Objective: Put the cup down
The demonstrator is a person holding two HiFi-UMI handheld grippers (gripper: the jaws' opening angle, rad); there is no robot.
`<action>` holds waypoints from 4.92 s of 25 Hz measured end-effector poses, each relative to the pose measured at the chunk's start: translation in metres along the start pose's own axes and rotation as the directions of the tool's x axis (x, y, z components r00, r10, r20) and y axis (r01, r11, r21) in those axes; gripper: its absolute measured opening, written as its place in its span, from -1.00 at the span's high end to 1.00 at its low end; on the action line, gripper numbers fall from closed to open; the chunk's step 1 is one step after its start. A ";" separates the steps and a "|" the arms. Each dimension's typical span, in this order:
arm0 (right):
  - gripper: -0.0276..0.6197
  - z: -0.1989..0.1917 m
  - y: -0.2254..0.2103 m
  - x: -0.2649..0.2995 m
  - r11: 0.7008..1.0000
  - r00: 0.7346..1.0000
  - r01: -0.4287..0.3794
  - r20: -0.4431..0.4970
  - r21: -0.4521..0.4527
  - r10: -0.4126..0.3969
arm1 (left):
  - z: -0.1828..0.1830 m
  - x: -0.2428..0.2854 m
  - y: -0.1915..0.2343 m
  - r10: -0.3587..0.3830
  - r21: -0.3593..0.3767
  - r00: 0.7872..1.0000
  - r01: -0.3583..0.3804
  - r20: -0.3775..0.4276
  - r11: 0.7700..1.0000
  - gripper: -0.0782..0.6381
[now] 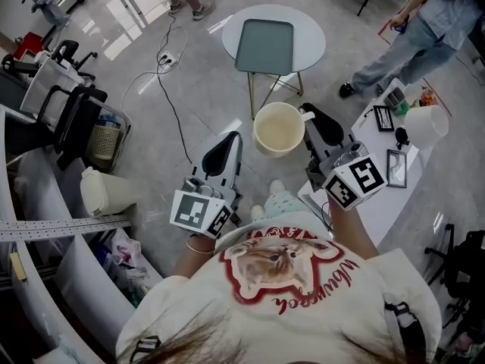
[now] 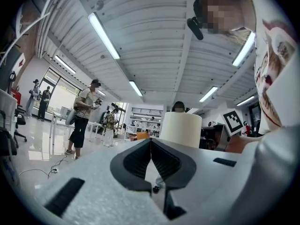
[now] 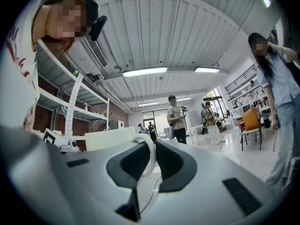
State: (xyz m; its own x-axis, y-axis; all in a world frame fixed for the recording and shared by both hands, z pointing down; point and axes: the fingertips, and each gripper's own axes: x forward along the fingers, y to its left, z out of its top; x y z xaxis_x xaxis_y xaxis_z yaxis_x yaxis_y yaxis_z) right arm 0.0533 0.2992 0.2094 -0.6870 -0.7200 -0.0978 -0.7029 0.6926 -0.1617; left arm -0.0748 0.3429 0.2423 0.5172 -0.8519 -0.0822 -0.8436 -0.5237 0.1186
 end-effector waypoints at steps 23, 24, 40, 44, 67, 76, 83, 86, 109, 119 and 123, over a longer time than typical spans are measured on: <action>0.75 0.007 -0.094 0.099 1.000 1.000 0.008 0.024 0.000 -0.008 | -0.003 0.116 0.070 -0.023 0.013 1.000 0.023 -0.008 1.000 0.74; 0.75 0.008 -0.102 0.106 1.000 1.000 0.010 0.027 0.000 -0.010 | -0.003 0.126 0.075 -0.025 0.014 1.000 0.025 -0.009 1.000 0.74; 0.75 0.031 -0.232 0.202 1.000 0.999 0.025 0.034 0.008 -0.025 | -0.004 0.278 0.146 -0.014 0.007 1.000 0.014 -0.022 1.000 0.74; 0.75 0.033 -0.255 0.224 1.000 0.999 0.021 0.029 0.007 -0.021 | -0.002 0.309 0.161 -0.010 0.002 1.000 0.010 -0.013 1.000 0.74; 0.75 0.033 -0.317 0.330 0.999 0.999 0.041 0.031 0.028 -0.042 | 0.004 0.399 0.251 -0.028 -0.004 0.999 0.028 -0.024 1.000 0.74; 0.75 0.034 -0.340 0.375 0.994 0.992 0.110 0.052 0.025 -0.111 | 0.013 0.443 0.295 -0.107 0.013 0.994 0.107 -0.019 0.994 0.74; 0.75 0.025 -0.347 0.386 0.989 0.987 0.148 0.053 0.031 -0.149 | 0.004 0.458 0.312 -0.141 0.003 0.989 0.142 -0.033 0.990 0.74; 0.75 0.025 -0.351 0.384 0.988 0.988 0.147 0.050 0.036 -0.149 | 0.003 0.463 0.311 -0.138 -0.006 0.990 0.138 -0.031 0.990 0.74; 0.75 -0.003 -0.382 0.395 0.993 0.994 0.111 0.013 0.052 -0.111 | -0.027 0.473 0.323 -0.019 -0.033 0.998 0.017 -0.059 0.999 0.74; 0.75 -0.018 -0.389 0.401 0.992 0.994 0.106 0.005 0.073 -0.106 | -0.046 0.469 0.325 0.002 -0.047 0.997 -0.005 -0.083 0.999 0.74; 0.75 -0.027 -0.395 0.407 0.992 0.994 0.109 0.001 0.071 -0.109 | -0.058 0.472 0.327 -0.004 -0.045 0.995 -0.001 -0.095 0.999 0.74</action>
State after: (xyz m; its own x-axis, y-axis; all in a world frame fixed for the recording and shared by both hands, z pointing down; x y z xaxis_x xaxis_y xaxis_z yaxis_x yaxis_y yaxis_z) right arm 0.0461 -0.2665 0.2605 -0.6060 -0.7914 -0.0802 -0.7587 0.6054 -0.2408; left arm -0.0981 -0.2305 0.2994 0.5317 -0.8468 0.0123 -0.8367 -0.5230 0.1626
